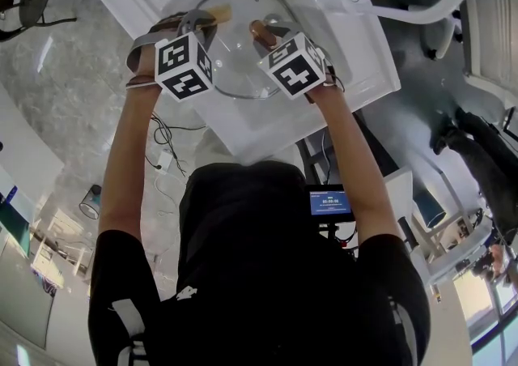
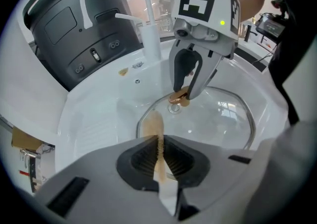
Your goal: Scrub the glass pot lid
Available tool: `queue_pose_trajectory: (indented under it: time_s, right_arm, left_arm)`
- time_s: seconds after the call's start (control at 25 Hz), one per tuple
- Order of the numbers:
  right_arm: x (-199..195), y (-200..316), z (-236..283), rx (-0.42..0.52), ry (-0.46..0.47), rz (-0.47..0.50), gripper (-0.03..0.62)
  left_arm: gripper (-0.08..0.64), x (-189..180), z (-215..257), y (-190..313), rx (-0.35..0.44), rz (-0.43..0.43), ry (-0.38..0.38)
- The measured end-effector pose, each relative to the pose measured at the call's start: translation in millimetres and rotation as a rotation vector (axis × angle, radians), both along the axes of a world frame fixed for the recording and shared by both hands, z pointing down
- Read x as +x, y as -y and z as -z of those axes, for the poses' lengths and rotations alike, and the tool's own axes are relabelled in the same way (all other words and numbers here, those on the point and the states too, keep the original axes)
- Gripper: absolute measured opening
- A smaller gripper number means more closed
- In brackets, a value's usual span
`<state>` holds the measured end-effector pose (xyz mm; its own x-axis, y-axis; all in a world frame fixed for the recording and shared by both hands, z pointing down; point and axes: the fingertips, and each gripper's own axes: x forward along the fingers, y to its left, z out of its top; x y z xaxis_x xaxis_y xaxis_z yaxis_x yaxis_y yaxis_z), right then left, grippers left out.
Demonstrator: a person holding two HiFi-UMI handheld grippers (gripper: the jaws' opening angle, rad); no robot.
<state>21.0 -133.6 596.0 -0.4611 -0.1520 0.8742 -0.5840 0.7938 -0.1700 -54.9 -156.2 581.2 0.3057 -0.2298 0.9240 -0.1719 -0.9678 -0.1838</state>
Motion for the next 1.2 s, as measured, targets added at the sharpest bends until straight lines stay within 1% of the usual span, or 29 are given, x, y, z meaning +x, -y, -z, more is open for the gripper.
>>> queue_pose_trajectory:
  time_s: [0.32,0.68,1.04,1.2]
  right_arm:
    - [-1,2,0,-0.006,0.003,-0.002,0.123]
    - [-1,1,0,-0.008,0.007,0.002,0.124]
    - [1,0,0,-0.008,0.013,-0.003,0.124]
    - [2,1,0,-0.009,0.01,0.0,0.124]
  left_arm:
    - [0.018,0,-12,-4,-0.038,-0.054,0.036]
    - [0.018,1,-15,-6,-0.094,-0.048,0.038]
    - [0.018,4,-10,-17,-0.097,-0.05,0.028]
    - [0.018,7,-7,-27,-0.116,-0.049,0.015]
